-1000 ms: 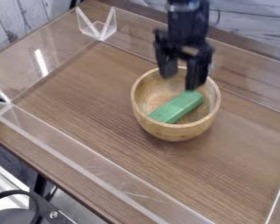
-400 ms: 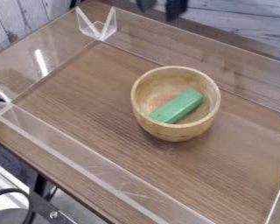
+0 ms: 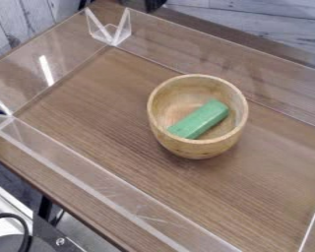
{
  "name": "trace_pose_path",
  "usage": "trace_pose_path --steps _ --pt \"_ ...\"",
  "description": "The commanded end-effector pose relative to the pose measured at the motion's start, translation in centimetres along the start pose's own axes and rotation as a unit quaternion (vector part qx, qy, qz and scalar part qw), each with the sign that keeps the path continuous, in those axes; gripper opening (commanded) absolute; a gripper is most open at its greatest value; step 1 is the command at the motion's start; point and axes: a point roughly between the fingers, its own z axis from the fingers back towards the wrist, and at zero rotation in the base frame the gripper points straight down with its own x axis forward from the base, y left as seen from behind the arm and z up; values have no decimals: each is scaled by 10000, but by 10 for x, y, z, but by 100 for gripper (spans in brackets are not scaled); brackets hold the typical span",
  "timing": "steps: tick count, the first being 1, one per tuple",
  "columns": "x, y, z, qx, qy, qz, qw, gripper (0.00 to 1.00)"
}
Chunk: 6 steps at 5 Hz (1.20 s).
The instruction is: Put the green block in the brown bowl
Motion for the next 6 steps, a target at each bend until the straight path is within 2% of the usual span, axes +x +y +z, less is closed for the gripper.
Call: trace_pose_path --steps 1,3,5,6 --pt "10 6 12 163 -271 -23 9995 100" --pt "21 29 -9 177 -155 132 9996 100" --pt "23 64 -22 226 -94 485 9985 100" --pt "25 71 -27 224 -60 544 9983 100"
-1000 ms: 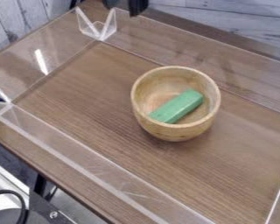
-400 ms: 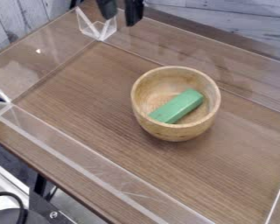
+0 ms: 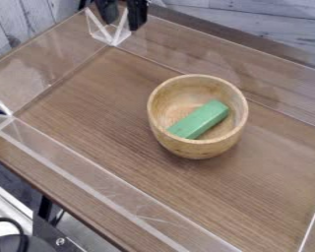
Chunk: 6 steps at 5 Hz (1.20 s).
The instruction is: Put the green block in the brown bowl
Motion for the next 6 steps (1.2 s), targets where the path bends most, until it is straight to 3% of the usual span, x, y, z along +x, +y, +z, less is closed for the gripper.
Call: trace_pose_path --steps 1,6 --pt "9 13 22 171 -345 61 9992 100" --pt "32 33 7 185 -359 101 9991 100"
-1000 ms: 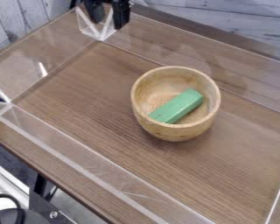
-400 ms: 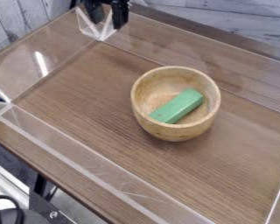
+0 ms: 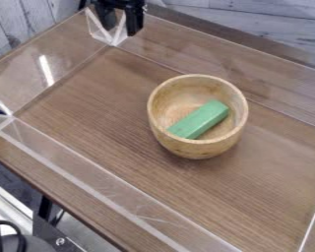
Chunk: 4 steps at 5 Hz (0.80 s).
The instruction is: Put the green block in the brown bowl
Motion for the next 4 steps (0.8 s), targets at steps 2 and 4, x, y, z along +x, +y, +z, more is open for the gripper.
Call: trace_pose_path --steps 2,4 --pt "-1 12 40 104 -587 403 9974 100" --pt "-7 6 60 94 -750 356 9965 100"
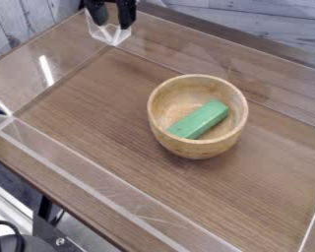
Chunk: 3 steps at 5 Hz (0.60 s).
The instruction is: Put the green block in the brown bowl
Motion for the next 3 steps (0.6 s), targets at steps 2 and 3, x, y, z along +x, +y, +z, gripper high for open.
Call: trace_pose_path --steps 2,3 --pt "12 5 35 215 -534 42 9983 100" --pt "19 10 24 217 -466 81 9986 0"
